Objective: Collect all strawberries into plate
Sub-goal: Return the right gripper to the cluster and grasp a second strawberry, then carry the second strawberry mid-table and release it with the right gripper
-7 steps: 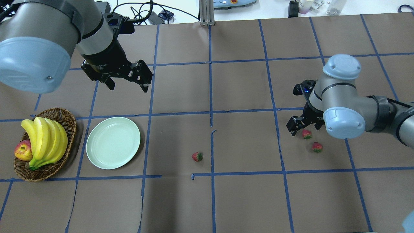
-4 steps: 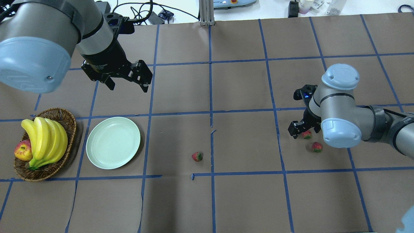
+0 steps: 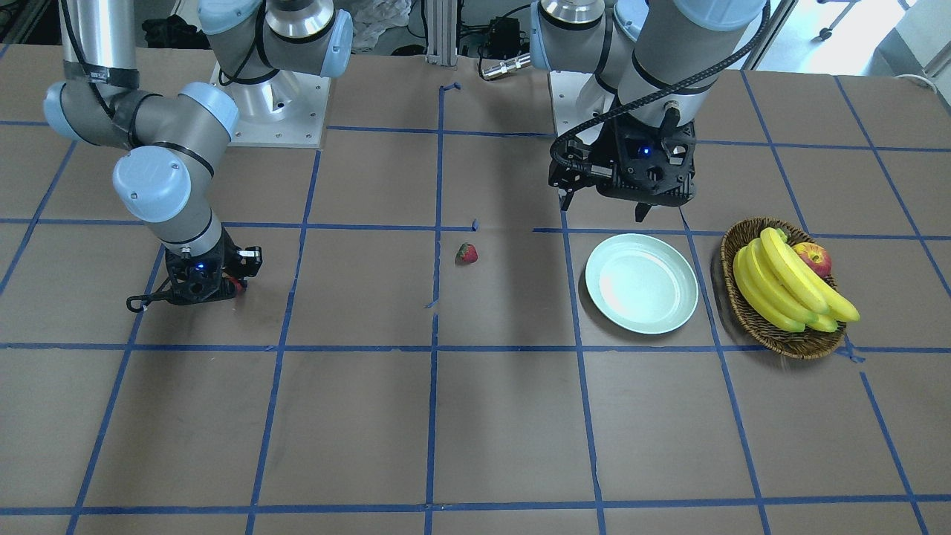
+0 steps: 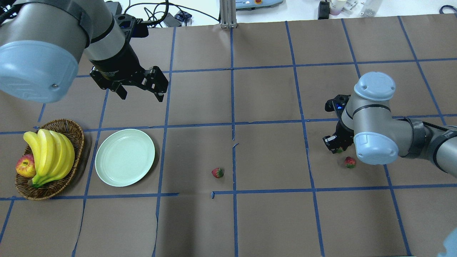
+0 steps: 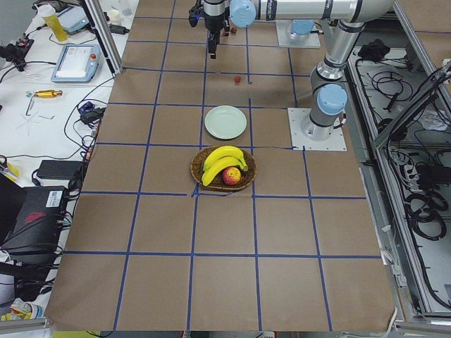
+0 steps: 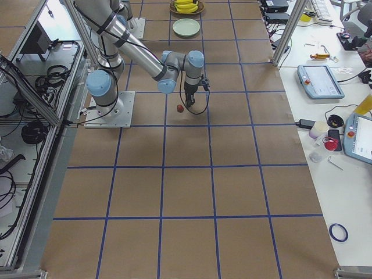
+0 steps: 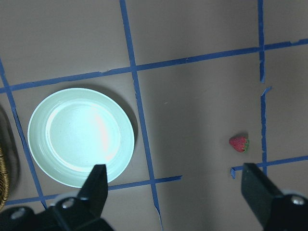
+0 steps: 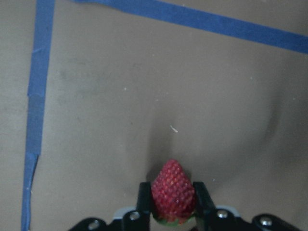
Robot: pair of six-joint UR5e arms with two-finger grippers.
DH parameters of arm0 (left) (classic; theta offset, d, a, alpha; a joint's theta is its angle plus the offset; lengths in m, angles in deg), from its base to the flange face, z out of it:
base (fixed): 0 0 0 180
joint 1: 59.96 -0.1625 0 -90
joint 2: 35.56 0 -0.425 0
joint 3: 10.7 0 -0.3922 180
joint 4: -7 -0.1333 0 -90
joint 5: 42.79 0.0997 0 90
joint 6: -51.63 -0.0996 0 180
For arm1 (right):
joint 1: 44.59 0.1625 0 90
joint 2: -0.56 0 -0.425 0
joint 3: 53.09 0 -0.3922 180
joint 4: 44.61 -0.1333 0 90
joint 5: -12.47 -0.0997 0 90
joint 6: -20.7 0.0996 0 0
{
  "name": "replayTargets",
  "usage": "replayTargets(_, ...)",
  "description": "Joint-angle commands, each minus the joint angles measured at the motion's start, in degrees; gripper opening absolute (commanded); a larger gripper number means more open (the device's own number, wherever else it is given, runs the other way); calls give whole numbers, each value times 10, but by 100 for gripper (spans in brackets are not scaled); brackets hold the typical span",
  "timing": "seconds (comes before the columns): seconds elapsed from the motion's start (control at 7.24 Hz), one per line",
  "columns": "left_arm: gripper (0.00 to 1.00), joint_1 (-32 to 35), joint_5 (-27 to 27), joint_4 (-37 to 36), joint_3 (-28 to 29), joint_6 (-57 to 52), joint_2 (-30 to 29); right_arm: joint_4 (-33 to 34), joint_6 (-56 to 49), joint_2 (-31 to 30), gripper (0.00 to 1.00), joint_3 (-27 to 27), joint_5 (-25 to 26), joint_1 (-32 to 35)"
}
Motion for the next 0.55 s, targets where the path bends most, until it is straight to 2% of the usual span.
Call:
replayTargets(0.0,100,0,0,-1,0,0,0,-11,104,3,0,-55,-32,43)
replayTargets(0.14,100,0,0,-1,0,0,0,-4,201,14,0,-68,-47,102)
replayTargets(0.41,100,0,0,-1,0,0,0,-2,405,56,0,-133,-48,228)
